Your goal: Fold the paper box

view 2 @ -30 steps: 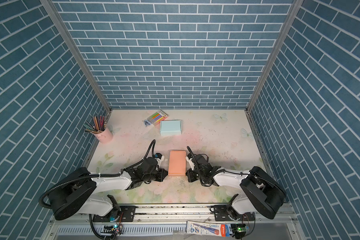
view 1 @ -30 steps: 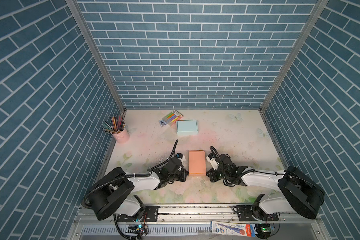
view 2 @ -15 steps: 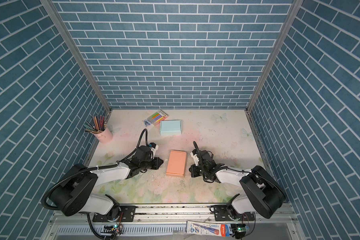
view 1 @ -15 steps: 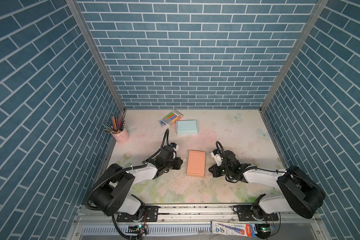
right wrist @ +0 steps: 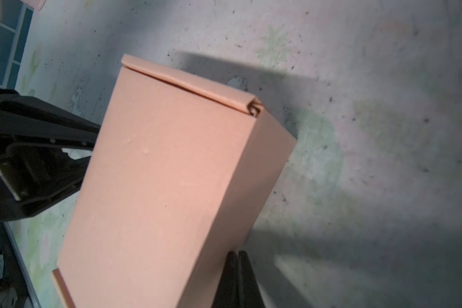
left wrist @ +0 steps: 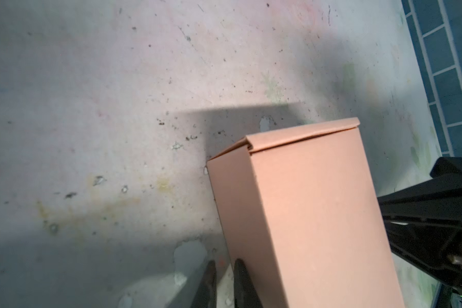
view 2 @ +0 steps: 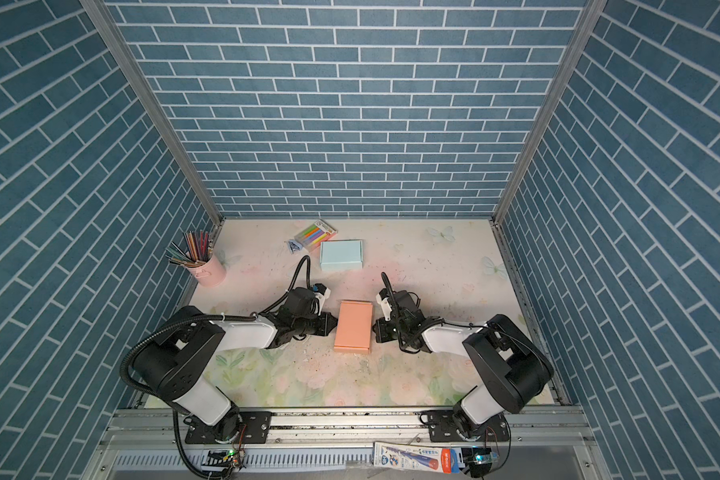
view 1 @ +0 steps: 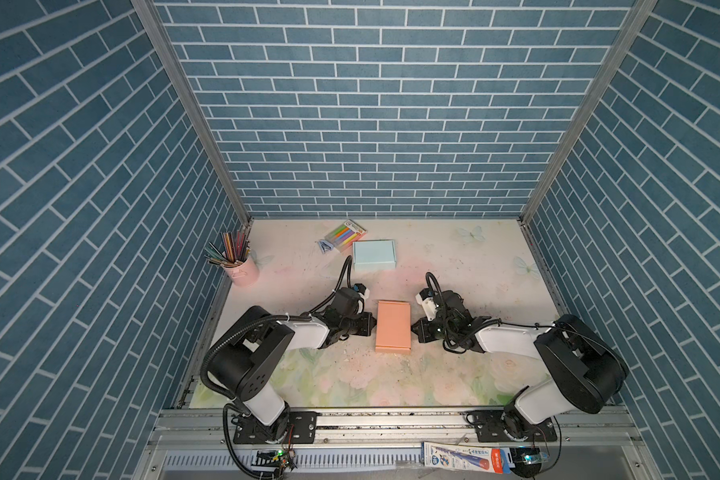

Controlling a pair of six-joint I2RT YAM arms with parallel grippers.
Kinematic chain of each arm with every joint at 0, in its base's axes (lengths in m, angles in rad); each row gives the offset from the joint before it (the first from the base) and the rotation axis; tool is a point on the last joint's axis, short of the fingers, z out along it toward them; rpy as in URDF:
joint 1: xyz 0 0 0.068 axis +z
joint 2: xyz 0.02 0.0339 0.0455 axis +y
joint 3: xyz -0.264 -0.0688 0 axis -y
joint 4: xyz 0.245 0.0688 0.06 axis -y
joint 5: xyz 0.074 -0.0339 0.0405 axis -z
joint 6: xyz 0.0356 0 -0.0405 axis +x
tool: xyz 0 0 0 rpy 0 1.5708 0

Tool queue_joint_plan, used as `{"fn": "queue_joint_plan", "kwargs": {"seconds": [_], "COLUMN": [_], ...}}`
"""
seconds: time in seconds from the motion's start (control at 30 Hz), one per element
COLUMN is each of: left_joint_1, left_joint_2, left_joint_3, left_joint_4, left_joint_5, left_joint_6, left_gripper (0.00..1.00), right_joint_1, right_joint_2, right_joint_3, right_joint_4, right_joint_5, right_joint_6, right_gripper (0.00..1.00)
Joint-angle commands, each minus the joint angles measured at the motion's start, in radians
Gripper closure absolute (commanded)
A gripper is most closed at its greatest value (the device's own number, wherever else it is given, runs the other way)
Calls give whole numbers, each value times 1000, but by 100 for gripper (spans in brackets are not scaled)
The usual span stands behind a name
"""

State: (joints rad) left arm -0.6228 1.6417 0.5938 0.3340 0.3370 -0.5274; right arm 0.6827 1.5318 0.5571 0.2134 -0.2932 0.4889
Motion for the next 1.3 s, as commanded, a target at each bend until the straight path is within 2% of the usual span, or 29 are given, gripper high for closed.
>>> {"fn": "queue_joint_plan", "kwargs": {"seconds": [0.0, 0.33, 0.53, 0.67, 0.87, 1.07, 1.27], "left_joint_1": [-28, -82, -88, -93, -18, 76, 78], "left_joint_2": [23, 4, -85, -130, -173, -118, -40], "left_joint_3": [-22, -35, -165, -201, -150, -62, 31], "left_joint_4": [109, 91, 114, 49, -32, -51, -46], "left_joint_5": [54, 35, 16, -22, -16, 30, 55], "left_joint_6": [-58, -78, -129, -100, -35, 21, 24], "left_gripper": [84, 85, 84, 84, 84, 85, 85], "right_joint_1": [9, 88, 92, 65, -14, -74, -79], "right_joint_2": [17, -9, -118, -142, -135, -102, -28], "right_joint_3": [19, -13, -111, -130, -98, -43, 23], "right_joint_4": [30, 71, 61, 23, -47, -58, -11], "right_joint_5": [-27, -36, 5, 22, 36, 35, 14], "right_joint_6": [-26, 34, 68, 47, -30, -86, -95], "right_gripper": [96, 96, 96, 96, 96, 96, 96]}}
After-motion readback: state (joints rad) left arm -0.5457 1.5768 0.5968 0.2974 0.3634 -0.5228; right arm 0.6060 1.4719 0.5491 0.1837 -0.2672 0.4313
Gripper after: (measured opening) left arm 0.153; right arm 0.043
